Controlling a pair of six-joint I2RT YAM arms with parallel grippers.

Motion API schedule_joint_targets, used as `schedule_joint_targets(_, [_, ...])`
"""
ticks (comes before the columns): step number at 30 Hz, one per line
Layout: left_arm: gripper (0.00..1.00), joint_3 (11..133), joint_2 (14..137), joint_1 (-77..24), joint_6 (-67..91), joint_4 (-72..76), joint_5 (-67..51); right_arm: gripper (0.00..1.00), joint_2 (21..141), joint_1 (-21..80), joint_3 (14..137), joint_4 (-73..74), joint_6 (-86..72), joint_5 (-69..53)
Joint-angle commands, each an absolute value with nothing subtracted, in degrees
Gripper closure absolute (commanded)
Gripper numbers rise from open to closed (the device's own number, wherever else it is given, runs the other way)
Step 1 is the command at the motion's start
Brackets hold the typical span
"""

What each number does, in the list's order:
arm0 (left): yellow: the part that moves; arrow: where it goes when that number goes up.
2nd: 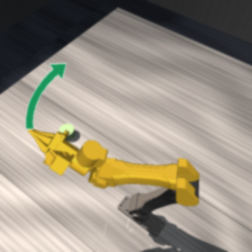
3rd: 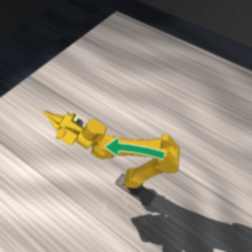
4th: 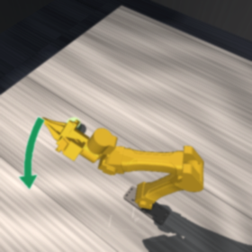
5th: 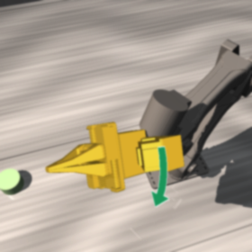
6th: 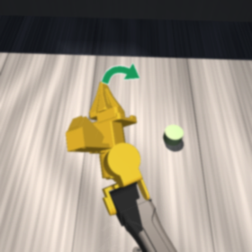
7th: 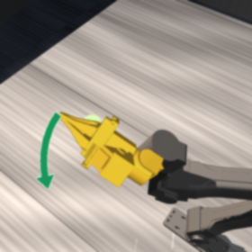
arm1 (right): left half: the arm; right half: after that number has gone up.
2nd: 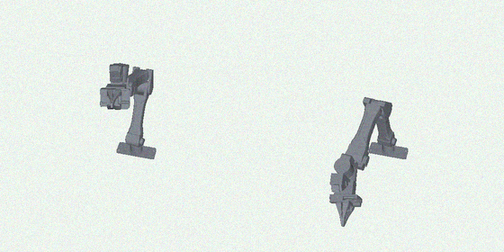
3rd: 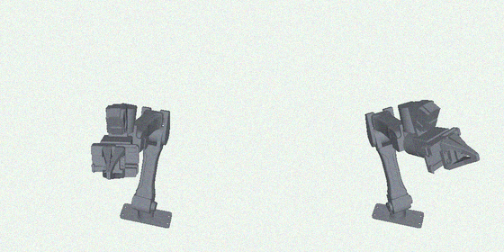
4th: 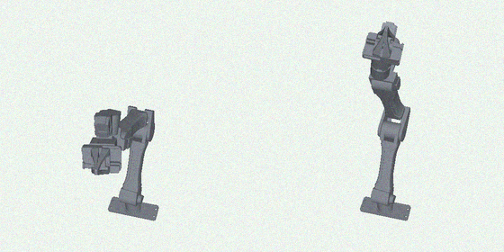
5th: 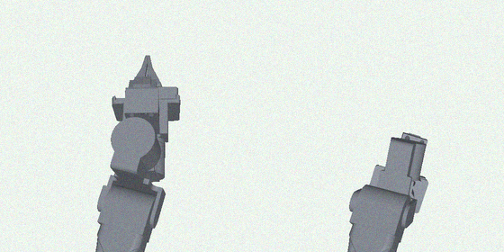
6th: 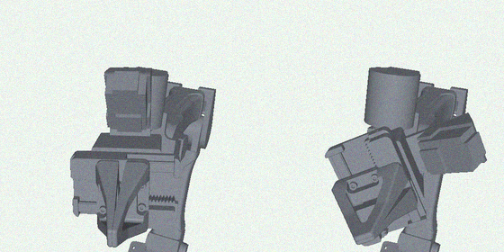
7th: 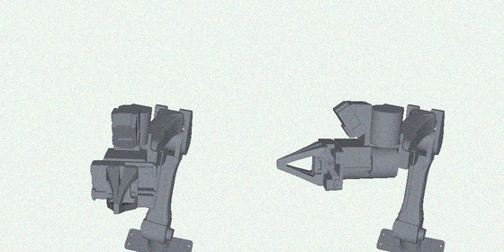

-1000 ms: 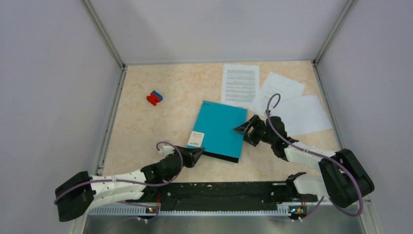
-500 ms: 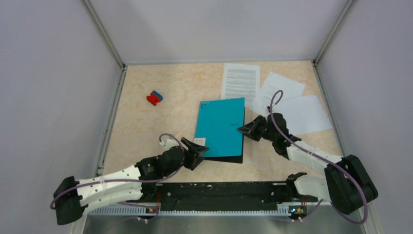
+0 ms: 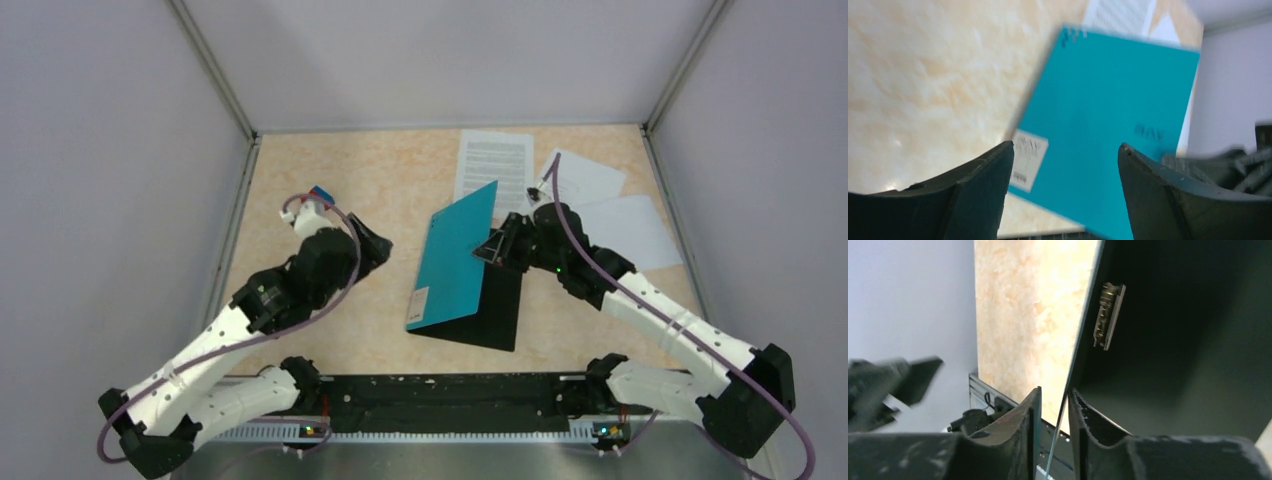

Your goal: Put the files into the folder

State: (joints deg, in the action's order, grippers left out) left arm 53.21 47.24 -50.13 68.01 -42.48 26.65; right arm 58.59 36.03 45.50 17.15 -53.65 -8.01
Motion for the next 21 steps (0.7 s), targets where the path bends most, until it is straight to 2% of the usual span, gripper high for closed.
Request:
schedule_joint_targets(1, [0.19,62.07,51.04,-35.46,48.86,-45.82,22.24,0.65,63.99,41.52,54.21,19.68,-52.02,-3.82])
schedule_joint_targets(4, [0.18,69.84,56.68,-28.28,42.76,-47.11,21.40,0.50,69.51,44.98,60.08,18.30,-51.74,-1.87])
schedule_joint_targets(8, [0.18,76.71,62.21,-22.39,39.00,-47.17,21.59,0.36,77.85,49.09,68.12,15.19,-51.50,-0.18])
schedule_joint_targets(16, [0.17,91.21,68.78,-12.53,32.17,-49.82,21.31,0.17,97.39,55.21,84.80,10.78,-48.84,3.16])
schedule_joint_targets(21, [0.17,99.32,70.98,-11.47,29.58,-52.33,25.12,0.09,106.29,59.01,94.84,11.98,-44.92,6.14])
